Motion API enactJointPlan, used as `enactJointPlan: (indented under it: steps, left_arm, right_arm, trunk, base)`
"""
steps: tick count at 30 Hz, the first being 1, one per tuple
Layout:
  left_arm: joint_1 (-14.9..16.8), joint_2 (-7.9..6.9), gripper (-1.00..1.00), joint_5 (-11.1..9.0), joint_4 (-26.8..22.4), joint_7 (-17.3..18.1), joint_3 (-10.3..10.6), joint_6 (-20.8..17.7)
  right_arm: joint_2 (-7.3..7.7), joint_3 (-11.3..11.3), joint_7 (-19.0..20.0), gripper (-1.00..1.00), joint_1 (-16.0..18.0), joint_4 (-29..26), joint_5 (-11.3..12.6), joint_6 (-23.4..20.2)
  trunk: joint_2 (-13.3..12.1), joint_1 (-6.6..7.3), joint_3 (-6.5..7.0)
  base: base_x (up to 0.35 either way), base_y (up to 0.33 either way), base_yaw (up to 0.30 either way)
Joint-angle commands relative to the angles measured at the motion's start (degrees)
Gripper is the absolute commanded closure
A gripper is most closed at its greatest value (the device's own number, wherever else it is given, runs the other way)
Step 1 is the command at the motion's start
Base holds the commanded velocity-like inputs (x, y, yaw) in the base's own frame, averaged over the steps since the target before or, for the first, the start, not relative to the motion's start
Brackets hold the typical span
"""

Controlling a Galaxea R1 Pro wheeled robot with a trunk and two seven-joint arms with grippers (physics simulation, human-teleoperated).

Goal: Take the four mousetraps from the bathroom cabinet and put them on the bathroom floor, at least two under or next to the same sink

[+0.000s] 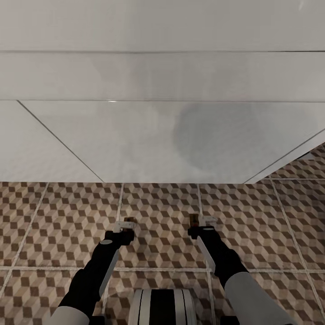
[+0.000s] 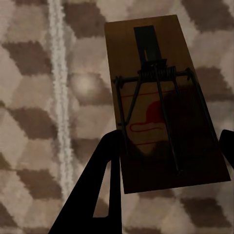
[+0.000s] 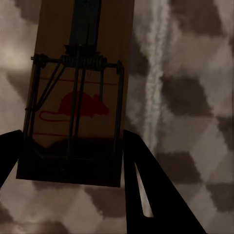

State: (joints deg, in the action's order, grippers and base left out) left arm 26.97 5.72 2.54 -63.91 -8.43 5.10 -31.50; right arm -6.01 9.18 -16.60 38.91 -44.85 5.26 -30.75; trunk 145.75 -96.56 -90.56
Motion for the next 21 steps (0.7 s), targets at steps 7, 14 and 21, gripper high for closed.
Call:
enactJointPlan:
  steps: [7, 14, 21]
  left_arm:
    - [0.01, -0.07, 1.00, 0.29, -0.07, -0.34, 0.02, 0.48]
    - [0.01, -0.09, 1.00, 0.28, 0.00, -0.29, 0.00, 2.43]
    - [0.01, -0.10, 1.00, 0.27, 0.04, -0.29, 0.00, 3.48]
  right_arm:
    - [0.03, 0.22, -0.54, 1.00, 0.02, -0.88, 0.87, -0.33]
    - [0.03, 0.19, -0.61, 1.00, 0.02, -1.08, 0.82, -0.27]
    - [0.06, 0.20, -0.62, 1.00, 0.02, -1.04, 0.81, -0.03]
  trunk:
    - [0.01, 0.01, -0.03]
    - [0.01, 0.01, -0.03]
    - [0.01, 0.01, -0.03]
  base:
    - [0.000, 0.000, 0.000]
    - [0.108, 0.000, 0.000]
    - [0.187, 0.000, 0.000]
